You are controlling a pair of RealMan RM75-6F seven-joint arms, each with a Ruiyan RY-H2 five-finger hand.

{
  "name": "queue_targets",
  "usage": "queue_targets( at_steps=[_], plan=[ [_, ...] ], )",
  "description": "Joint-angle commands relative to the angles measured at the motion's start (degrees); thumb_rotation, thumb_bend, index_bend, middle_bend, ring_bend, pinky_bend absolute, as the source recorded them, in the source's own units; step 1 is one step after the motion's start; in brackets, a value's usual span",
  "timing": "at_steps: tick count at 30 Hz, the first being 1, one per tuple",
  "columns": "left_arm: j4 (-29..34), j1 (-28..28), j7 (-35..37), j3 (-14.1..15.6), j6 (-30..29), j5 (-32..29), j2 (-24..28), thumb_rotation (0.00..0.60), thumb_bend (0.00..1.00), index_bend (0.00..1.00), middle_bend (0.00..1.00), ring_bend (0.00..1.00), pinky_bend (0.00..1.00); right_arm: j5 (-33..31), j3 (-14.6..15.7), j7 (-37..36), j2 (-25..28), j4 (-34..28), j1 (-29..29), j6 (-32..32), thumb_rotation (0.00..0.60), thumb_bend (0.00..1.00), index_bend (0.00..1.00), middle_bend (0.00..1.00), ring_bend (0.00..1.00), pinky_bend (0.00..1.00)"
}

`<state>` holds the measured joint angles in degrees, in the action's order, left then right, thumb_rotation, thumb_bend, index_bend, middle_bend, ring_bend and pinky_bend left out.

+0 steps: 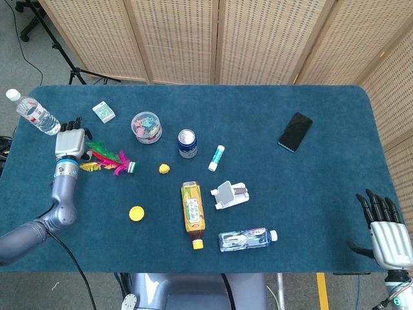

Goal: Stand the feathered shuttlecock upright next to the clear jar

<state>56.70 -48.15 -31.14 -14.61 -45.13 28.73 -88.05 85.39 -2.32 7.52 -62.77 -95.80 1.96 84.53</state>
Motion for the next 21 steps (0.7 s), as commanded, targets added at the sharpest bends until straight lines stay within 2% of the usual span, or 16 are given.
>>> queue_targets(
  at_steps=[1,21],
  plan=[
    [-0.36,0.01,-0.03,0.13,0.06,0.07,-0.38,0.600,0.33,0.43,0.00,0.00,0.00,-0.06,0.00,-0.03,0.00,0.04,0.05,-0.11,0.600,0.00,0.00,0.00,0.00,0.00],
    [1.31,0.66,1.82,-0.72,-2.71,3.73,-0.52,0.600,0.42,0.70,0.00,0.00,0.00,-0.04,0.06,-0.15,0.06,0.01,0.09,-0.07,0.600,0.00,0.00,0.00,0.00,0.00]
  ],
)
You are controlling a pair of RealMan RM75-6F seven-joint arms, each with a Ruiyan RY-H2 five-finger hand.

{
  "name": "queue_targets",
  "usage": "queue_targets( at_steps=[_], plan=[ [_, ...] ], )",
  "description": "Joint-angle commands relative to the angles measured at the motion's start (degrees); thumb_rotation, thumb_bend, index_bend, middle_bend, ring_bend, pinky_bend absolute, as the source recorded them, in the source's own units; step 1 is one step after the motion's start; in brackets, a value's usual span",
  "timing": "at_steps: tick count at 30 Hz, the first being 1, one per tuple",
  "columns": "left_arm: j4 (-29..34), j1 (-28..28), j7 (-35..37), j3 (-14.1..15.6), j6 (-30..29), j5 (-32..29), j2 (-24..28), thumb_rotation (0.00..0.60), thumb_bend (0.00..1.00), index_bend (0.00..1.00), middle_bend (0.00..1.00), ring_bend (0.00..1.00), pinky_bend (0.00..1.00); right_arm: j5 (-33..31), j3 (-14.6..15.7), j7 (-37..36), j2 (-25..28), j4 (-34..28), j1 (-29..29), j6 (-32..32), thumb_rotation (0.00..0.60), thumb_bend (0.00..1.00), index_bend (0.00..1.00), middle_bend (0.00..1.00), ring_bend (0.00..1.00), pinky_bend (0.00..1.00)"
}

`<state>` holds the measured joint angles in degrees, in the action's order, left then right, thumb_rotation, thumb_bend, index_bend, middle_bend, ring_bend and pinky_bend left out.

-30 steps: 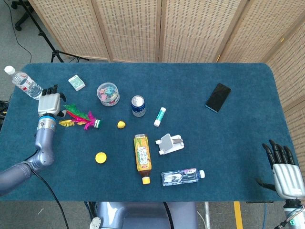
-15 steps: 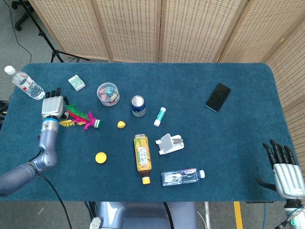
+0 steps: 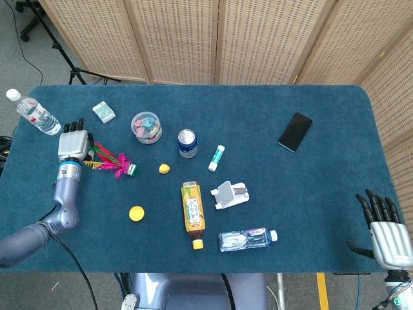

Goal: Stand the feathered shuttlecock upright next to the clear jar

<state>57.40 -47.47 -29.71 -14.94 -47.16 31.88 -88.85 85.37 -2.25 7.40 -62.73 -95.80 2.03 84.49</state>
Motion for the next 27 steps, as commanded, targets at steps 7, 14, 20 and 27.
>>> queue_targets(
  at_steps=[7,14,20,27],
  plan=[
    [5.56,0.02,0.93,-1.54,-3.47,2.86,2.88,0.600,0.44,0.74,0.00,0.00,0.00,0.14,0.03,-0.17,0.10,-0.04,-0.05,0.17,0.600,0.00,0.00,0.00,0.00,0.00],
    [14.34,-0.21,-0.03,-2.86,-7.49,4.98,6.98,0.600,0.44,0.76,0.00,0.00,0.00,0.62,0.17,-0.27,0.18,-0.21,-0.23,0.67,0.600,0.00,0.00,0.00,0.00,0.00],
    [21.71,-0.70,-1.43,-3.75,-11.11,6.92,9.86,0.600,0.45,0.76,0.00,0.00,0.00,0.74,0.15,-0.59,0.35,-0.30,-0.31,0.86,0.600,0.00,0.00,0.00,0.00,0.00],
    [26.94,-1.11,-3.23,-3.59,-13.35,7.69,11.60,0.600,0.45,0.76,0.00,0.00,0.00,1.06,0.19,-0.99,0.58,-0.42,-0.47,1.27,0.600,0.00,0.00,0.00,0.00,0.00]
  ],
)
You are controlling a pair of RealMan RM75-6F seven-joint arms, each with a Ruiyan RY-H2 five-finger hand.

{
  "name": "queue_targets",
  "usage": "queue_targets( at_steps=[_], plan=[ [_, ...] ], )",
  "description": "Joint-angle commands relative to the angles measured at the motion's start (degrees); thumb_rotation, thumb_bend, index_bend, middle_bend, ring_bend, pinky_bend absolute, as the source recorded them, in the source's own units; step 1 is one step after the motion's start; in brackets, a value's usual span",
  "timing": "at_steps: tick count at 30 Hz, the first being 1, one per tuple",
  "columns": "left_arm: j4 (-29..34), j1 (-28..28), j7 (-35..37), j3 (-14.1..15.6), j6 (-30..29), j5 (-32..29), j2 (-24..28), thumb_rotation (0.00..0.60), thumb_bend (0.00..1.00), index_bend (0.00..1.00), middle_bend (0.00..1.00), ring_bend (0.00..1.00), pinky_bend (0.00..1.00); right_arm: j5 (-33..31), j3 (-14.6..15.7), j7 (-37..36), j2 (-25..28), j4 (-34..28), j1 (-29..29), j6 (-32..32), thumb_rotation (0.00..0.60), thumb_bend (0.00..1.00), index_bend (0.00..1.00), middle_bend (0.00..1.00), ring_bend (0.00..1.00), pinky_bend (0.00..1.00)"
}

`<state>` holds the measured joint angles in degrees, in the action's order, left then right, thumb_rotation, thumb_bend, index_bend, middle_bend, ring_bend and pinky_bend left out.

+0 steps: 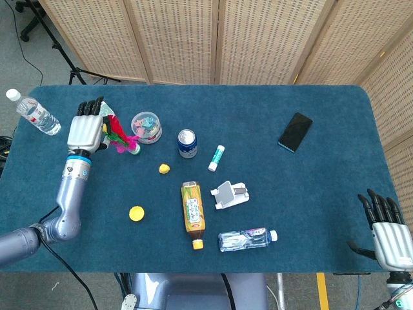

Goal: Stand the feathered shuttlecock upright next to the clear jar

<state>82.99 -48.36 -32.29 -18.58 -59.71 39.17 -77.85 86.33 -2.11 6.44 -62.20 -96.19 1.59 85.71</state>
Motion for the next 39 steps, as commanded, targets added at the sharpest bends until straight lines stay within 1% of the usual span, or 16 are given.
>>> queue_targets(
  at_steps=[1,10,16,20,28,30,39],
  plan=[
    [1.81,-0.25,-0.82,0.15,-1.02,0.43,0.67,0.600,0.45,0.76,0.00,0.00,0.00,0.17,0.05,-0.05,0.07,-0.05,-0.04,0.11,0.600,0.00,0.00,0.00,0.00,0.00],
    [7.60,0.24,-2.58,1.38,-4.03,2.31,2.94,0.600,0.44,0.76,0.00,0.00,0.00,0.35,-0.09,-0.70,0.33,-0.02,-0.16,0.53,0.600,0.00,0.00,0.00,0.00,0.00],
    [9.91,0.80,-3.53,2.19,-4.58,1.49,4.37,0.600,0.44,0.76,0.00,0.00,0.00,0.60,0.08,-0.32,0.20,-0.10,-0.18,0.52,0.600,0.00,0.00,0.00,0.00,0.00],
    [11.49,1.15,-4.79,3.23,-4.52,0.97,5.96,0.600,0.44,0.76,0.00,0.00,0.00,0.70,0.07,-0.13,0.12,-0.13,-0.19,0.62,0.600,0.00,0.00,0.00,0.00,0.00],
    [12.14,1.02,-5.64,4.43,-3.67,-0.11,6.55,0.600,0.44,0.76,0.00,0.00,0.00,0.90,0.10,-0.07,0.14,-0.23,-0.29,0.84,0.600,0.00,0.00,0.00,0.00,0.00],
    [11.97,1.01,-6.14,5.28,-3.56,-0.19,5.92,0.600,0.44,0.76,0.00,0.00,0.00,0.89,0.10,-0.14,0.19,-0.20,-0.29,0.82,0.600,0.00,0.00,0.00,0.00,0.00],
    [10.77,0.62,-7.00,6.66,-3.23,-0.88,4.22,0.600,0.43,0.76,0.00,0.00,0.00,1.02,0.03,-0.47,0.29,-0.16,-0.38,1.09,0.600,0.00,0.00,0.00,0.00,0.00]
  ],
)
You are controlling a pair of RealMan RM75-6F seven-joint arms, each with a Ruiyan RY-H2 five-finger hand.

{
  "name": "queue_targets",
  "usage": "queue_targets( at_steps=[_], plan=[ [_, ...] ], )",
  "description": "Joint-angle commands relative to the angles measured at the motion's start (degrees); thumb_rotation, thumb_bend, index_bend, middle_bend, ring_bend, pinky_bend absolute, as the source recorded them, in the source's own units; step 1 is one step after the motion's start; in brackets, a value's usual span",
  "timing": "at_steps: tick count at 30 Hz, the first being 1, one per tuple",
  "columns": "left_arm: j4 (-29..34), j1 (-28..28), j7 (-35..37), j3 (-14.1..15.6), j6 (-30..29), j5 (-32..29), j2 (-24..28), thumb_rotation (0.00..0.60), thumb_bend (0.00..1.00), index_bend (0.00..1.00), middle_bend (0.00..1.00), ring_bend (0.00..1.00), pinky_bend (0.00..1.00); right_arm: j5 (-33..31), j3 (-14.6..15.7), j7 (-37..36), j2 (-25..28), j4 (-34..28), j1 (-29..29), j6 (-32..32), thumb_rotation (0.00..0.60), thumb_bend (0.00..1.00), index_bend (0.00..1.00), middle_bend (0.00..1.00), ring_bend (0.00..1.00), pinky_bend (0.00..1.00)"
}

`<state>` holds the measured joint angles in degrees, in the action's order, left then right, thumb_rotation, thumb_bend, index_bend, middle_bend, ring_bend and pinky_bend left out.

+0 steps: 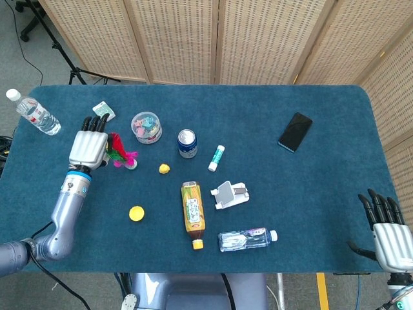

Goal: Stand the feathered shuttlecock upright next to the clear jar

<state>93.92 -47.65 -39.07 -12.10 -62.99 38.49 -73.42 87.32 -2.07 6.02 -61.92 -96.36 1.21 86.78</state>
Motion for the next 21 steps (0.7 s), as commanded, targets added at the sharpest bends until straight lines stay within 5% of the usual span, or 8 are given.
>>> queue_targets(
  at_steps=[1,6,12,21],
  plan=[
    [-0.37,-0.19,-0.45,0.32,0.04,-0.28,-0.43,0.600,0.42,0.76,0.00,0.00,0.00,0.08,-0.02,-0.11,0.02,0.03,-0.01,0.08,0.600,0.00,0.00,0.00,0.00,0.00],
    [-0.72,-0.43,-0.87,0.40,-0.61,-0.13,-0.70,0.600,0.38,0.66,0.00,0.00,0.00,0.22,-0.04,-0.24,-0.08,0.21,-0.03,0.21,0.600,0.00,0.00,0.00,0.00,0.00],
    [-0.18,-0.25,0.09,-0.15,-1.49,0.85,-0.11,0.600,0.32,0.31,0.00,0.00,0.00,0.36,-0.08,-0.31,-0.22,0.37,-0.04,0.36,0.600,0.00,0.00,0.00,0.00,0.00],
    [2.21,0.28,2.36,-1.80,-2.94,2.52,2.04,0.600,0.30,0.21,0.00,0.00,0.00,0.43,-0.13,-0.09,-0.45,0.52,-0.04,0.46,0.600,0.00,0.00,0.00,0.00,0.00]
  ],
)
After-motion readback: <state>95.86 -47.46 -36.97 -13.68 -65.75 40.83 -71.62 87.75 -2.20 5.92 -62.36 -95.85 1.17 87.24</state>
